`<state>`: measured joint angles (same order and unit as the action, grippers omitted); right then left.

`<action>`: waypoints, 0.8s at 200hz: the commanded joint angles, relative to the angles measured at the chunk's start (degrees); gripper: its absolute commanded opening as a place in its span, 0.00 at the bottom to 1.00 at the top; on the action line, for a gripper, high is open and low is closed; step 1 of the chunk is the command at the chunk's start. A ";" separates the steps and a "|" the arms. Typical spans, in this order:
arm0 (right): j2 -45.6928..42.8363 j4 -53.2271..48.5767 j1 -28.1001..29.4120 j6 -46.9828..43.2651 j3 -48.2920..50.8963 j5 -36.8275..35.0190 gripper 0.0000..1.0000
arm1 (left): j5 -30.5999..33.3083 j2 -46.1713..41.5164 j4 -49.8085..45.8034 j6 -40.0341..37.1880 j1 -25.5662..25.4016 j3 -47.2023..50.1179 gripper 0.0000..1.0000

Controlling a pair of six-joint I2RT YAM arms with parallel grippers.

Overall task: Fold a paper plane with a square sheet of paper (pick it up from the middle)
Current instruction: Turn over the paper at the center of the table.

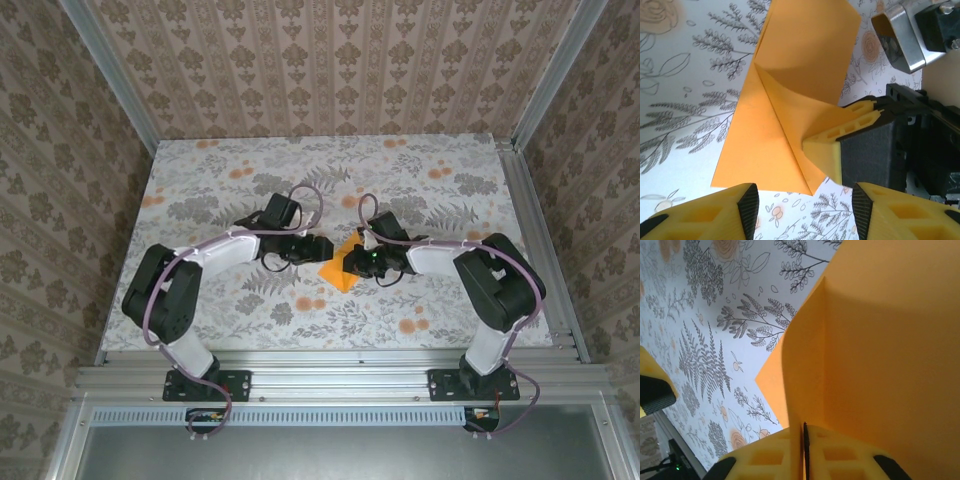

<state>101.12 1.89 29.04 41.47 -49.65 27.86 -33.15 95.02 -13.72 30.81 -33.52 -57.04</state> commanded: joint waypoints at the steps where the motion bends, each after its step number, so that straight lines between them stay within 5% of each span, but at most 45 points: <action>1: -0.34 -2.77 0.23 -1.81 -1.25 -1.46 0.08 | -0.12 -2.91 0.62 0.35 1.28 2.19 0.57; 33: -4.62 -4.93 0.23 -3.53 -1.27 -1.10 0.00 | -0.70 -5.03 3.20 1.83 3.07 5.40 0.61; 160: -15.27 -1.87 -0.11 -3.64 1.41 6.31 0.00 | -7.16 -5.78 25.46 19.04 4.83 12.11 0.66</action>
<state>87.85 -1.45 29.02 38.06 -49.71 31.53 -37.58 90.24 3.14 43.11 -28.40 -46.19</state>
